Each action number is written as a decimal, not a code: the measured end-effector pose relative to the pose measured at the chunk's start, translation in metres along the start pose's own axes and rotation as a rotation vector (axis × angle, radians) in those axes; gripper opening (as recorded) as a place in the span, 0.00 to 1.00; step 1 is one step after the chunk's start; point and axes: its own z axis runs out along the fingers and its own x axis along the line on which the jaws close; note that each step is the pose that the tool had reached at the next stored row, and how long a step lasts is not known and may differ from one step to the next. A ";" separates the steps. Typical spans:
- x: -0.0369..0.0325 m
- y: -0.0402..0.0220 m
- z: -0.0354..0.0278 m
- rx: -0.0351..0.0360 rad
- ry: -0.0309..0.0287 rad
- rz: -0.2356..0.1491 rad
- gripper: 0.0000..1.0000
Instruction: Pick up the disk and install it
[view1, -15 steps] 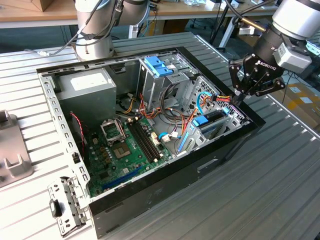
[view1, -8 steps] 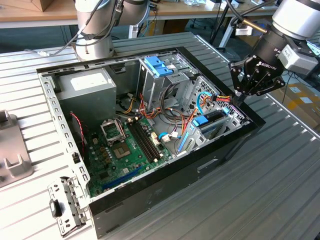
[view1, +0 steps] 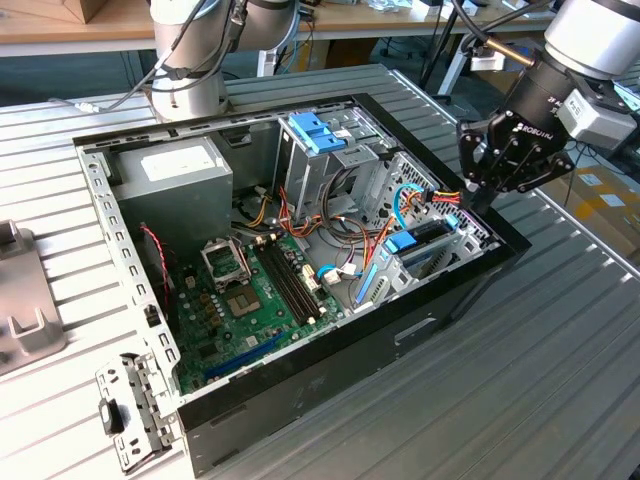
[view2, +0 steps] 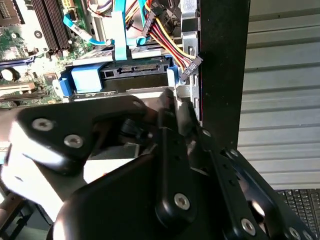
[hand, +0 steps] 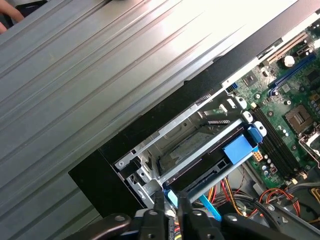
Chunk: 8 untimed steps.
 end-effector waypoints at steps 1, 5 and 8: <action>0.0000 0.0000 0.0000 0.0000 0.0000 0.000 0.24; 0.0000 0.0000 0.0000 -0.0001 0.0000 -0.001 0.42; -0.0001 -0.0005 0.0000 -0.0005 0.0004 -0.001 0.42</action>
